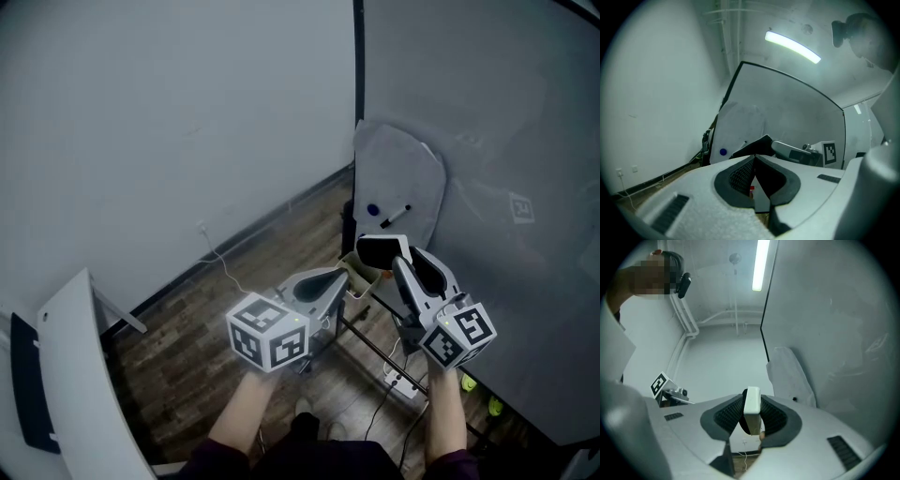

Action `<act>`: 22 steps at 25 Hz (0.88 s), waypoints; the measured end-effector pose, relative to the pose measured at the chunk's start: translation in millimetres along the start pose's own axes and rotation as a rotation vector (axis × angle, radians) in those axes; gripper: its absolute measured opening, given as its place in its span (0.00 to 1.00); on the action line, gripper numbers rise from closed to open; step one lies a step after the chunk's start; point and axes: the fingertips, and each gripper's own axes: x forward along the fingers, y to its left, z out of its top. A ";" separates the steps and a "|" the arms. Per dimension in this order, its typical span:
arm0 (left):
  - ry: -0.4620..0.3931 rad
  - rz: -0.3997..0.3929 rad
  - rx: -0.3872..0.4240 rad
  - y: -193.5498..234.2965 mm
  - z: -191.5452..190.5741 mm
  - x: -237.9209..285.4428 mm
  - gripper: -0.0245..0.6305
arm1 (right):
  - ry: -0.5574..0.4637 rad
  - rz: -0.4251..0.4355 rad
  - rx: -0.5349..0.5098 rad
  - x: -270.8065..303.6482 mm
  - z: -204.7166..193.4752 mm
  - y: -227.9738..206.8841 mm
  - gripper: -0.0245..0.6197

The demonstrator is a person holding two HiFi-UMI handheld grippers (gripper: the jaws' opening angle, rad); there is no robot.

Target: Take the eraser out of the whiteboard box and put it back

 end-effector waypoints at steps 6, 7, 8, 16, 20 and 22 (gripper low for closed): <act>-0.042 0.008 0.045 -8.7 12.1 -6.7 0.04 | -0.028 0.009 -0.015 -5.6 11.5 6.6 0.20; -0.047 0.008 0.040 -8.6 12.4 -6.9 0.04 | -0.028 0.010 -0.012 -5.8 11.2 6.2 0.20; -0.047 0.010 0.035 -7.9 11.8 -7.0 0.04 | -0.026 0.010 -0.011 -5.8 10.4 5.8 0.20; -0.028 0.020 0.013 -0.9 2.7 -6.3 0.04 | 0.001 0.017 -0.008 -2.0 -0.4 6.2 0.20; -0.020 0.019 -0.003 4.2 -2.0 -5.5 0.04 | 0.011 0.014 -0.008 1.0 -5.1 5.7 0.20; -0.018 0.023 -0.009 8.6 -4.9 -3.8 0.04 | 0.017 0.009 -0.010 3.3 -9.2 3.4 0.20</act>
